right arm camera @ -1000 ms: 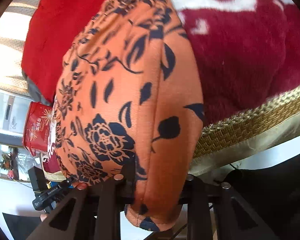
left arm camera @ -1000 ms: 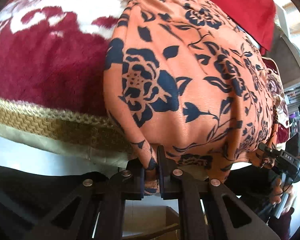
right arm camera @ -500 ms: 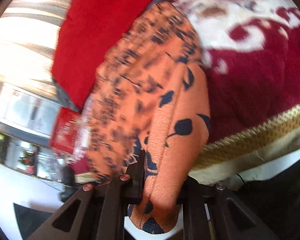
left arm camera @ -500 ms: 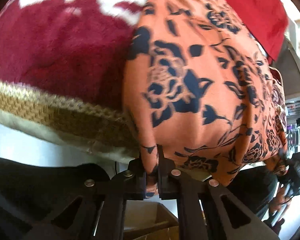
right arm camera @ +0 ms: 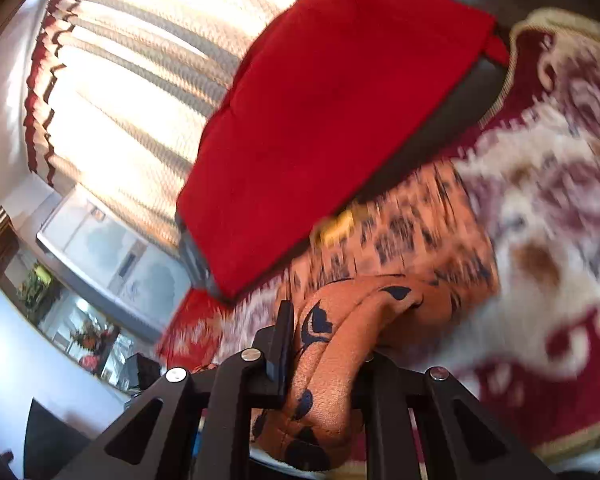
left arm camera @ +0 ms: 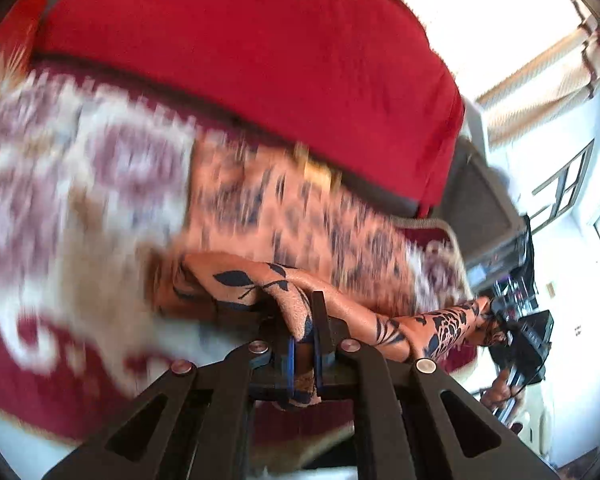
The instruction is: Fold small clothes
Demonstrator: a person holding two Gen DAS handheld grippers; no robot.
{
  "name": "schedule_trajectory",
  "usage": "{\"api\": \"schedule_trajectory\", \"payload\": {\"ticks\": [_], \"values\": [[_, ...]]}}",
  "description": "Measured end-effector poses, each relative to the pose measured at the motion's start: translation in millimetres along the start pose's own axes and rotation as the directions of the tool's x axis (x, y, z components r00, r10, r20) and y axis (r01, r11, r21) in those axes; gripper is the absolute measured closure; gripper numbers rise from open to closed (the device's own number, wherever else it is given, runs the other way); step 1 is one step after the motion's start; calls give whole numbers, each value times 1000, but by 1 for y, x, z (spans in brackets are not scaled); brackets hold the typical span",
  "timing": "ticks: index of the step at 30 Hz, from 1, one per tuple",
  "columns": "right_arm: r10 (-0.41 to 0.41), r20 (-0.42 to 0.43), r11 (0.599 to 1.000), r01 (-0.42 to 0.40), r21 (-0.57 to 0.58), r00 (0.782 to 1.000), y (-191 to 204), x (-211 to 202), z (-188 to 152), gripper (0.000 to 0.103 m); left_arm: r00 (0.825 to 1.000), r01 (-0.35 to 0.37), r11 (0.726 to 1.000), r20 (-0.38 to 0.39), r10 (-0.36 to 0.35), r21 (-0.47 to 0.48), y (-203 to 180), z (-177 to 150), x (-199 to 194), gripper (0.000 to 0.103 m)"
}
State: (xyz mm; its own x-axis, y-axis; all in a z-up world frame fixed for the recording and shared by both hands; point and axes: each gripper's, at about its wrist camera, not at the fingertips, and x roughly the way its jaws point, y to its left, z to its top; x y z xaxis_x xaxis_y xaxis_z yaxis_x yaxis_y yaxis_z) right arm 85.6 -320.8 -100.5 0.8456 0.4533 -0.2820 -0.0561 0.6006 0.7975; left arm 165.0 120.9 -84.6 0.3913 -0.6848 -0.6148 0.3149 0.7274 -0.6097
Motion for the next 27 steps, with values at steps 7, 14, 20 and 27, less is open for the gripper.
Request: {"api": "schedule_trajectory", "payload": {"ticks": [7,14,20,27], "values": [[-17,68,995,10,95,998,-26,82,74,88,999,-37,997,12,37,-65,21,91,64,96],[-43,-27,934,50,352,999,-112,176,110,85,990,-136,976,-64,127,-171,75,122,145,96],[76,-106,855,-11,518,991,-173,220,117,84,998,-25,945,-55,7,-325,114,119,164,94],[187,-56,847,-132,515,981,-181,185,116,62,985,123,889,164,-54,-440,136,110,108,48]]}}
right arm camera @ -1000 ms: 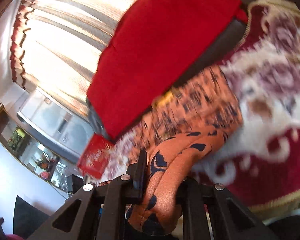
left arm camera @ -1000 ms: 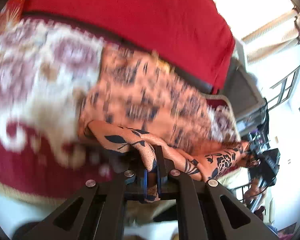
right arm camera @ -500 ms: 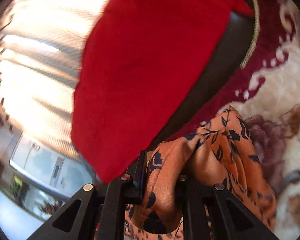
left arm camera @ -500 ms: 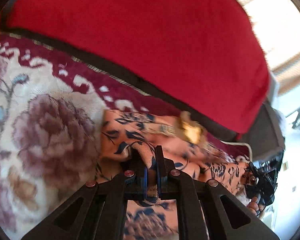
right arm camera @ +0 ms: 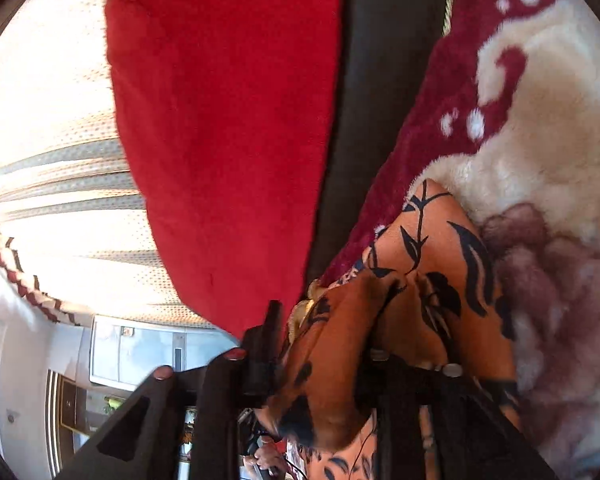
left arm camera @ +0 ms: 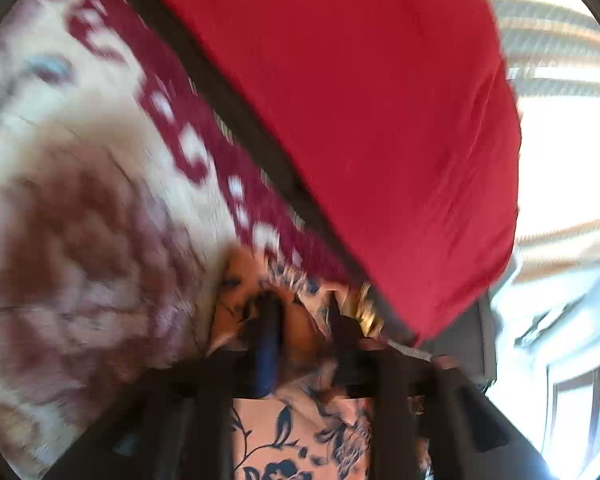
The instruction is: Fold small clothes
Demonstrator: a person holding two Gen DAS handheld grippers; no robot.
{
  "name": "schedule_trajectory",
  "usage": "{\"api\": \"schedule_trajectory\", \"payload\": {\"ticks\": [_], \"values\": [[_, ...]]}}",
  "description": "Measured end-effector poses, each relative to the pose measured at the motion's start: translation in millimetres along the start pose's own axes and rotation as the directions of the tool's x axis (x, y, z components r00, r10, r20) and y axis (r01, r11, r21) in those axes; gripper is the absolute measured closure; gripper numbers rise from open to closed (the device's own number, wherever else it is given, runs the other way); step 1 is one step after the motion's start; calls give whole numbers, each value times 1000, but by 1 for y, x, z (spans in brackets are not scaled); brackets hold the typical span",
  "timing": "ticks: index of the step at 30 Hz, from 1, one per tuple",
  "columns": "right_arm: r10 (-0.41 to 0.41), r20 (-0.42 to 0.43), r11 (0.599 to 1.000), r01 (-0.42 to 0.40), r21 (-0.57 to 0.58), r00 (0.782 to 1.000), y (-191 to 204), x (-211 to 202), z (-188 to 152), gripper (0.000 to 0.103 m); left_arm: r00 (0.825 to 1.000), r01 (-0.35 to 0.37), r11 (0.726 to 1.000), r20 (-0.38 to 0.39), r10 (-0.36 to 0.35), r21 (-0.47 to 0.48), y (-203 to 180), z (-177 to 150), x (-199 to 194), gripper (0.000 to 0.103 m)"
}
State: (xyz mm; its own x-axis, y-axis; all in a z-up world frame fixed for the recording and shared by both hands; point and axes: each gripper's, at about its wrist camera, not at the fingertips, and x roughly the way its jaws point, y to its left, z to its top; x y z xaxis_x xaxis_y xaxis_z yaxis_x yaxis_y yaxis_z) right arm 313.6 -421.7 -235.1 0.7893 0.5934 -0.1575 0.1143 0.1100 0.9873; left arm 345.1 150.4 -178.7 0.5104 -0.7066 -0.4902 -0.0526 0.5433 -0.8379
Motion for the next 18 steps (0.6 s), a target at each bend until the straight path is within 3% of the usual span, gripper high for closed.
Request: {"api": "schedule_trajectory", "payload": {"ticks": [1,2,3,5,9,11,15,18], "values": [[-1,42,1000,1,-9,999,4,-12,-2,27,997,-27,1000,69,26,3,-1,-1,-14,23],[1,110,1000,0,-17,994,8,-29,-5,2,989,-55,998,138,53,7,-2,-4,-29,20],[12,203,1000,-7,-27,979,11,-51,-11,0,982,-72,997,178,69,11,-2,-8,-43,20],[30,269,999,-20,-42,963,18,-78,-21,0,983,-98,995,157,95,9,-2,-23,-58,20],[-20,227,991,50,-126,974,36,-102,-66,1,989,-147,986,21,145,78,-10,-80,-58,20],[-43,180,986,71,-153,983,39,-101,-97,5,990,-133,987,-38,137,86,-10,-109,-55,20],[-59,79,993,67,-101,995,21,-85,-145,20,986,-89,995,-138,94,40,-3,-153,-49,20],[-129,22,991,130,-32,991,3,-67,-164,24,975,-117,993,-190,115,-2,5,-170,-35,20]]}}
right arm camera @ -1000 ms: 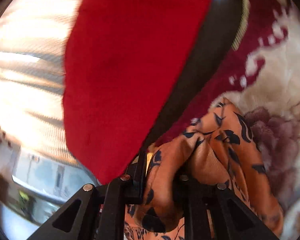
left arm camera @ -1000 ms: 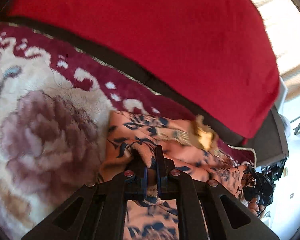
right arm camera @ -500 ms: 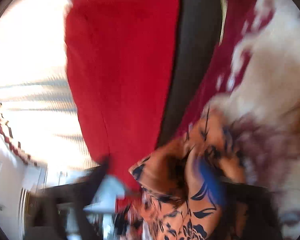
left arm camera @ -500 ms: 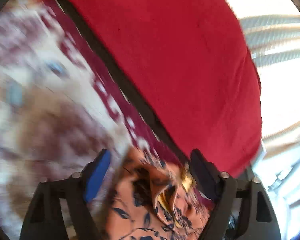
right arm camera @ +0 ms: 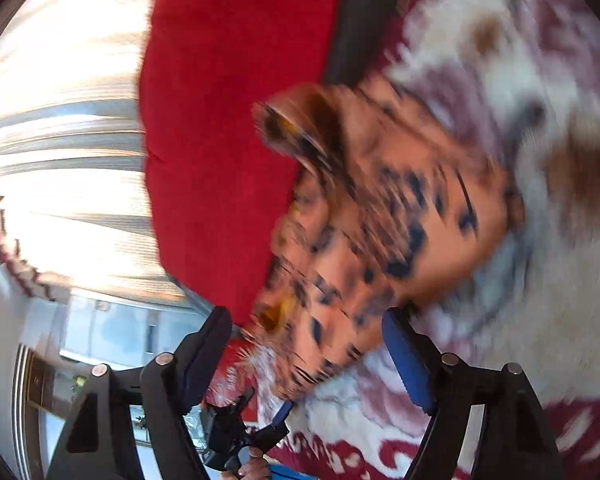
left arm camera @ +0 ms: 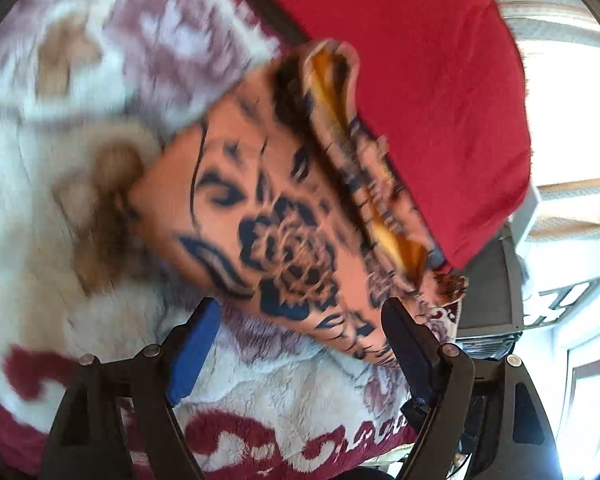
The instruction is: Fold small clothes
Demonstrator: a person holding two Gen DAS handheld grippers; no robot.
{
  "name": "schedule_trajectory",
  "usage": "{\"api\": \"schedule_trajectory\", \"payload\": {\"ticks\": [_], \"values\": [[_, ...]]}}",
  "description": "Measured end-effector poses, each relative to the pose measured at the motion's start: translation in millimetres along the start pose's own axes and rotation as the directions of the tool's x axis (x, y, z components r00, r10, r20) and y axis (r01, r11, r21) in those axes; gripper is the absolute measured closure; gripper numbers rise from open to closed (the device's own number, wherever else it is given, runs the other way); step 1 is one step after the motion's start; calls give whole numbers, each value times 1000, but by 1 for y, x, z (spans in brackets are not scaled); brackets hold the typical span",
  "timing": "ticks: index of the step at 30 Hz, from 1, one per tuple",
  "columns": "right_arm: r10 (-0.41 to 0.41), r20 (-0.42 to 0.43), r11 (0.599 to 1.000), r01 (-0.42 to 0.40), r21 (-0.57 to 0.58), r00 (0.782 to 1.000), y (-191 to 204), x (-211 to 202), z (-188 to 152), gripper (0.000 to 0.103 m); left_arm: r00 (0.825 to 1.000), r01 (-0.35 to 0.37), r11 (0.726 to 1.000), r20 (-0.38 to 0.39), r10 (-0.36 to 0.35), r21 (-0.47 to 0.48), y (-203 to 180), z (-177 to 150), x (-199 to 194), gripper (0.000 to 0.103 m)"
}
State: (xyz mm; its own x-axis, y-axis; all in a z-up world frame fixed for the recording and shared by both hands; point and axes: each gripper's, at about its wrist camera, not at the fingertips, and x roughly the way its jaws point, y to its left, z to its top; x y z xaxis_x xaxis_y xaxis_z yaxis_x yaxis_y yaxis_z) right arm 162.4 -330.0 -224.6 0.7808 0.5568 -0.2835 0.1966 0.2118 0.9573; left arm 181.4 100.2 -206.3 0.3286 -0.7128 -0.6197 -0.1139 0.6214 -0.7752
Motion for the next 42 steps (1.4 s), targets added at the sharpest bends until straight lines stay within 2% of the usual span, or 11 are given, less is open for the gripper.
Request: {"api": "schedule_trajectory", "payload": {"ticks": [3,8,16,18,19,21,31,34,37,39,42], "values": [[-29,14,996,27,89,999,-19,12,-1,25,999,7,994,-36,-10,-105,14,-1,16,20],[-82,96,988,68,141,992,-36,21,12,26,997,65,972,54,-54,-227,32,8,21,16],[-208,255,976,217,-8,944,-15,34,21,31,977,124,944,203,-62,-304,44,15,18,16],[-265,264,957,285,-42,928,-10,42,22,50,976,90,956,214,-29,-280,39,11,22,29],[-297,261,946,320,-51,919,-9,46,22,66,978,54,963,207,2,-264,35,11,26,48],[-319,253,936,345,-67,913,-8,50,24,69,980,8,967,197,43,-253,35,10,29,59],[-273,227,957,289,-37,935,-21,44,25,70,973,80,968,228,-25,-237,52,13,38,51],[-254,225,961,271,-50,941,-26,41,28,71,970,74,973,241,-20,-219,46,17,38,84],[-241,221,962,264,-76,945,-19,41,30,84,968,109,968,246,-51,-227,35,32,33,89],[-133,257,983,160,-89,957,-5,27,35,86,941,254,940,282,-185,-229,7,47,17,90],[50,402,971,49,-232,914,37,-7,43,87,908,209,978,376,-185,-25,-41,61,-11,90]]}}
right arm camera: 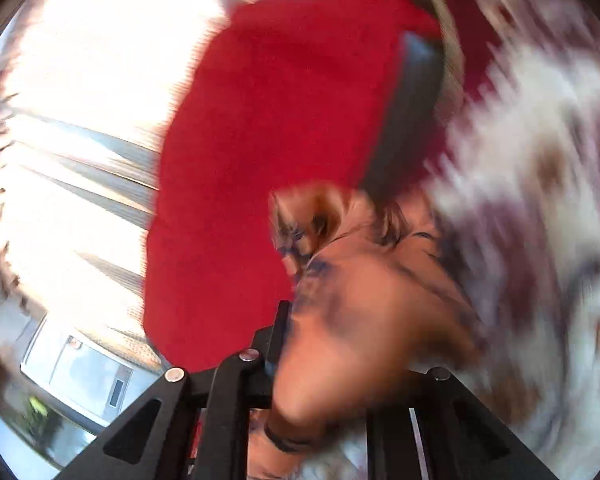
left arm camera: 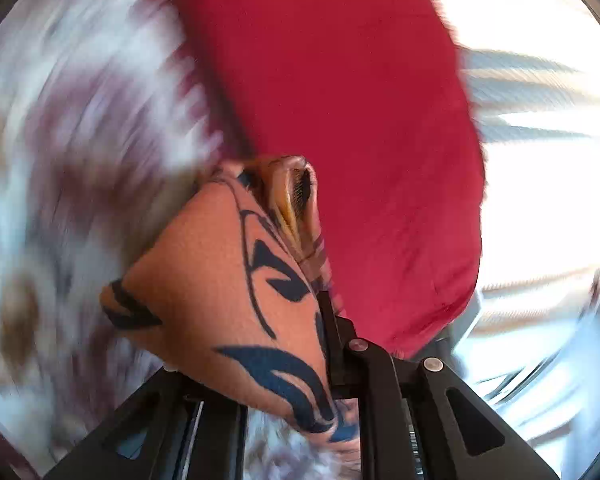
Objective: Fold small clothes
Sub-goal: 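Lower the folded shirt onto the blanket and open both tools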
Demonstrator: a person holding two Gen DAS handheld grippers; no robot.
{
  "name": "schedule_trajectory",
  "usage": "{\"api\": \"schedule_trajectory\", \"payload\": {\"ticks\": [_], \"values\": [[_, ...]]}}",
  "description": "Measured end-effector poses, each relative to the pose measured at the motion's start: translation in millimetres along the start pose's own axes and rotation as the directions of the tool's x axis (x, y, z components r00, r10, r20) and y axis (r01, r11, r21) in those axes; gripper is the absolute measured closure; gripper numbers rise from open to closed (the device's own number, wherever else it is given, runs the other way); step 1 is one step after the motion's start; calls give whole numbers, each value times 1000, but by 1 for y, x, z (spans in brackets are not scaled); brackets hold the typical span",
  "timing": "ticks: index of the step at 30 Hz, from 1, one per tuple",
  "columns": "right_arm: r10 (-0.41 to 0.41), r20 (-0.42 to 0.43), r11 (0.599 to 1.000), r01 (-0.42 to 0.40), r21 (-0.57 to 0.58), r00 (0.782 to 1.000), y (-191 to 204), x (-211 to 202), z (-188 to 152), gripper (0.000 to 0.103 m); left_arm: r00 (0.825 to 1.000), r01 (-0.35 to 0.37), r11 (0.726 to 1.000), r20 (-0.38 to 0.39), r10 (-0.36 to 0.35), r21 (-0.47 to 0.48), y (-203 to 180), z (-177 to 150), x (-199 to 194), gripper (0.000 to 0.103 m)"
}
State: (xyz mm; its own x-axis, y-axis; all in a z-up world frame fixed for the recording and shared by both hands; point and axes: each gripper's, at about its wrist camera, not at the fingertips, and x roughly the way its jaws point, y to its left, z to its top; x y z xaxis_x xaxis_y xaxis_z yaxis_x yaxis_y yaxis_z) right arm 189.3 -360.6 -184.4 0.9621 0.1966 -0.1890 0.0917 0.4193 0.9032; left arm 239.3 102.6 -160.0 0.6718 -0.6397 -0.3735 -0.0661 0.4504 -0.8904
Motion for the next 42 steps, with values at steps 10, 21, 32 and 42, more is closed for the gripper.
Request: {"api": "schedule_trajectory", "payload": {"ticks": [10,21,32,42], "values": [[-130,-162,984,147,100,978,-46,20,-10,85,974,-199,973,-138,182,-119,59,-19,21,88],[-119,-186,977,148,151,975,-71,38,-13,46,967,-235,963,-130,218,-132,63,-16,52,86],[-220,2,963,217,-157,976,-6,-32,-28,88,980,-185,983,-75,185,7,42,-43,-18,90],[-299,-231,941,327,91,926,-64,-104,-44,82,940,-274,962,-212,267,-7,82,-67,-68,76]]}}
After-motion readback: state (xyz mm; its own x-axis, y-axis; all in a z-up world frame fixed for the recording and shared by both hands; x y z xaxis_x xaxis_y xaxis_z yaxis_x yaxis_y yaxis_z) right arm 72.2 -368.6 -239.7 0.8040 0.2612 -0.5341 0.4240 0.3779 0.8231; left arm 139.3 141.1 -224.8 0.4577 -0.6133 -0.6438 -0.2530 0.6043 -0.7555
